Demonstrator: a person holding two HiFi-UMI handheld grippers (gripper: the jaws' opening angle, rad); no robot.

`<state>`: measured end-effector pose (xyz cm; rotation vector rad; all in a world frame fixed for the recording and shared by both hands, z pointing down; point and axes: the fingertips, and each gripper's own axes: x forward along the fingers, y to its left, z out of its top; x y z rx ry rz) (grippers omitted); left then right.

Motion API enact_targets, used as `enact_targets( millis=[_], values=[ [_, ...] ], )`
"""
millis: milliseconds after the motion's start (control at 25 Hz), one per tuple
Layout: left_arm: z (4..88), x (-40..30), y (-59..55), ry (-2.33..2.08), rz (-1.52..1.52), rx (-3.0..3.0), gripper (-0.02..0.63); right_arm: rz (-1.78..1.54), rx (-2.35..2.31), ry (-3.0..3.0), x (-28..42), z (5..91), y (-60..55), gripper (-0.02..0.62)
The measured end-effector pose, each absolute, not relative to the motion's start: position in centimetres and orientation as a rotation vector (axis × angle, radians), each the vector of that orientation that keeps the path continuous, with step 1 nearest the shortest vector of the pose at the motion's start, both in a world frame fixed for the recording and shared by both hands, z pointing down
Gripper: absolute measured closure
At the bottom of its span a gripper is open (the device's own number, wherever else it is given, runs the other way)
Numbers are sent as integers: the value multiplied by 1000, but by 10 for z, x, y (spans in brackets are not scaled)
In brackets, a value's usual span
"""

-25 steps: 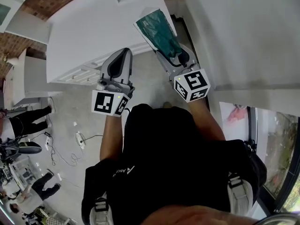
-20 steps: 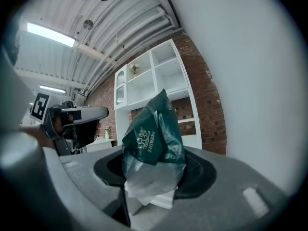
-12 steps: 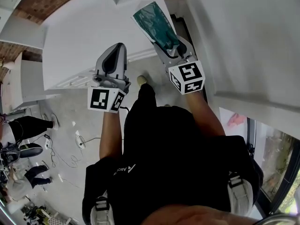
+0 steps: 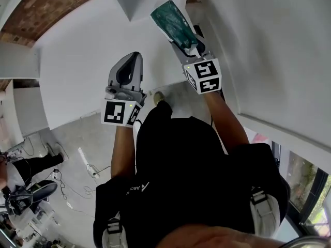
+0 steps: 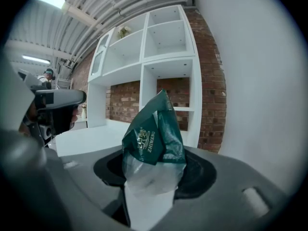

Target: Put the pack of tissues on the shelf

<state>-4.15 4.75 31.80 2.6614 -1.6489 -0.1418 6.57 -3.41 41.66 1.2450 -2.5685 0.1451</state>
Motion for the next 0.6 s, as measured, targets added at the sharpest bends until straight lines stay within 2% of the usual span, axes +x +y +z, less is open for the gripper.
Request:
enact_targets(
  millis=[240,600],
  values=[
    [343,-81,-22,-1543,-100,2688,607,139,1292,-2448,34,442,-116,357],
    [373,-94,-80,-1540,-91,2630,607,155,1271,-2340,21,477,-183,356]
  ],
)
